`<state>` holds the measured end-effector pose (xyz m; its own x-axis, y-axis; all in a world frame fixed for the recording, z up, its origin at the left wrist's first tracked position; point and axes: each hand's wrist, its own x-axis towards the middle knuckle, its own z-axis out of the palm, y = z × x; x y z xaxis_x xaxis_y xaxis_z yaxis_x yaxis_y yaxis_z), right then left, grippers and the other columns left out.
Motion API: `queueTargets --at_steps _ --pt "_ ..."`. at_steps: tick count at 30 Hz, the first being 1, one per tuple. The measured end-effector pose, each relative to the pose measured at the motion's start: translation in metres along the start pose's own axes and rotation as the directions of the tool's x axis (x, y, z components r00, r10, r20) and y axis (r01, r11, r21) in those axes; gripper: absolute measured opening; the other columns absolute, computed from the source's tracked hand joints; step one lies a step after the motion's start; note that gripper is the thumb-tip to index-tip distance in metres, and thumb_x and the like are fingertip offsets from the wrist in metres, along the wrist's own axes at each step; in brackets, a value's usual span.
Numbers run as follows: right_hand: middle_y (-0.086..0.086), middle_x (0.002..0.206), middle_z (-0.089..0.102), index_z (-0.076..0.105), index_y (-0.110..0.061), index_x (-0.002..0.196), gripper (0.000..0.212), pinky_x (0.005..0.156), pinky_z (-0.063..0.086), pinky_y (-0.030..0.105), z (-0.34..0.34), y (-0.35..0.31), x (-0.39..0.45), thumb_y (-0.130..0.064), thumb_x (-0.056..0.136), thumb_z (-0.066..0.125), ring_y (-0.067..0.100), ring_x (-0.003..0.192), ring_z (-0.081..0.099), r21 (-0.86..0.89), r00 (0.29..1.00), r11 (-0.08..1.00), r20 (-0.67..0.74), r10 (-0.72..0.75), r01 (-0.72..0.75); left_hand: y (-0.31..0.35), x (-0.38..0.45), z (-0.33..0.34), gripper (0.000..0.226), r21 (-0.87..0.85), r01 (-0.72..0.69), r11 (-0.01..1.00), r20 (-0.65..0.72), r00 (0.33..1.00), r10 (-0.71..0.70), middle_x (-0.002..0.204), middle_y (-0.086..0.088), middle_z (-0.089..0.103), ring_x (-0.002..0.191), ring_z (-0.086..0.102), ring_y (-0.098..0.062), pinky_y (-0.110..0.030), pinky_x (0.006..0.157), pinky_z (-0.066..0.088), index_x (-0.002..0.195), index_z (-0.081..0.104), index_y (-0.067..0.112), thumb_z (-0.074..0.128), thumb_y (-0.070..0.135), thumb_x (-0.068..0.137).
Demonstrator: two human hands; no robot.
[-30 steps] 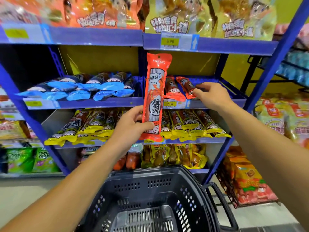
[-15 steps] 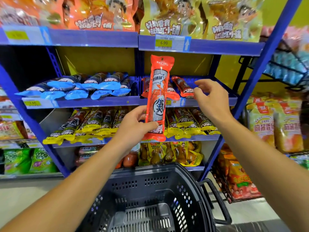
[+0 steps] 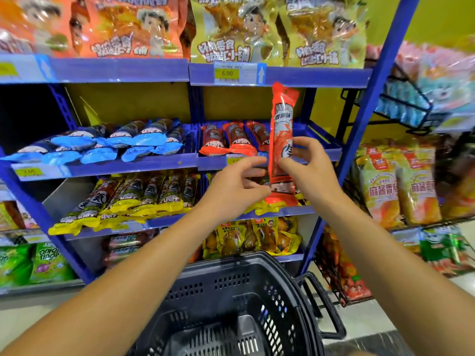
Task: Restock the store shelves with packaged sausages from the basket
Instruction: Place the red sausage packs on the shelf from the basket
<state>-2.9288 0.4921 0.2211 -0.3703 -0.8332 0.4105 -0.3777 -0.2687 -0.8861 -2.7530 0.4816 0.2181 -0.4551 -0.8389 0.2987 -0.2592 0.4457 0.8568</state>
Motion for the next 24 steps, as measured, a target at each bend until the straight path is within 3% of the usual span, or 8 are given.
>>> queueTargets --at_steps 5,8,11,14,19,24 --pt "-0.017 0.104 0.067 0.064 -0.036 0.101 0.033 0.082 0.048 0.026 -0.039 0.008 0.028 -0.038 0.069 0.062 0.003 0.102 0.063 -0.188 1.0 0.982 -0.018 0.002 -0.006 0.006 0.014 -0.018 0.051 0.097 -0.05 0.994 -0.099 0.993 0.06 0.127 0.005 0.064 0.106 0.063 -0.008 -0.032 0.097 0.049 0.136 0.054 0.024 0.069 0.021 0.088" --pt "-0.008 0.109 0.069 0.067 -0.03 0.11 0.033 0.08 0.047 0.027 -0.053 0.021 0.046 -0.038 0.078 0.065 0.009 0.101 0.064 -0.305 0.999 0.952 -0.04 -0.004 -0.008 0.004 0.023 -0.03 0.048 0.208 -0.062 0.976 -0.157 0.983 0.096 0.129 0.005 0.063 0.111 0.058 -0.004 -0.022 0.097 0.044 0.135 0.055 0.023 0.068 0.021 0.088" --pt "-0.003 0.113 0.071 0.067 -0.026 0.12 0.039 0.08 0.045 0.026 -0.056 0.026 0.073 -0.04 0.084 0.065 0.013 0.102 0.064 -0.464 0.996 0.886 -0.066 -0.053 0.017 0.002 0.034 -0.037 0.049 0.414 -0.104 0.904 -0.186 0.963 0.196 0.134 0.005 0.061 0.124 0.054 -0.012 -0.029 0.105 0.038 0.135 0.057 0.023 0.068 0.025 0.087" --pt "0.001 0.118 0.07 0.069 -0.02 0.118 0.039 0.09 0.048 0.035 -0.048 0.022 0.107 -0.043 0.087 0.063 0.023 0.111 0.063 -0.613 0.993 0.787 -0.039 -0.115 0.067 0.001 0.049 -0.042 0.052 0.594 -0.131 0.794 -0.144 0.954 0.264 0.139 0.001 0.057 0.129 0.048 -0.022 -0.035 0.106 0.035 0.138 0.053 0.02 0.065 0.029 0.088" --pt "0.008 0.116 0.07 0.072 -0.017 0.108 0.024 0.082 0.05 0.036 -0.032 0.024 0.15 -0.03 0.09 0.063 0.031 0.104 0.062 -0.782 0.989 0.609 0.148 -0.024 0.132 -0.009 0.066 -0.047 0.055 0.692 -0.121 0.712 -0.098 0.961 0.259 0.142 0.0 0.054 0.133 0.044 -0.025 -0.038 0.109 0.034 0.141 0.049 0.019 0.063 0.031 0.09" --pt "0.008 0.112 0.07 0.071 -0.021 0.11 0.026 0.075 0.047 0.031 -0.032 0.029 0.159 -0.038 0.094 0.059 0.03 0.098 0.061 -0.794 0.983 0.596 0.178 0.04 0.119 -0.018 0.075 -0.044 0.052 0.744 -0.138 0.654 -0.071 0.957 0.282 0.137 -0.003 0.058 0.129 0.048 -0.027 -0.043 0.109 0.036 0.137 0.054 0.016 0.065 0.03 0.088"
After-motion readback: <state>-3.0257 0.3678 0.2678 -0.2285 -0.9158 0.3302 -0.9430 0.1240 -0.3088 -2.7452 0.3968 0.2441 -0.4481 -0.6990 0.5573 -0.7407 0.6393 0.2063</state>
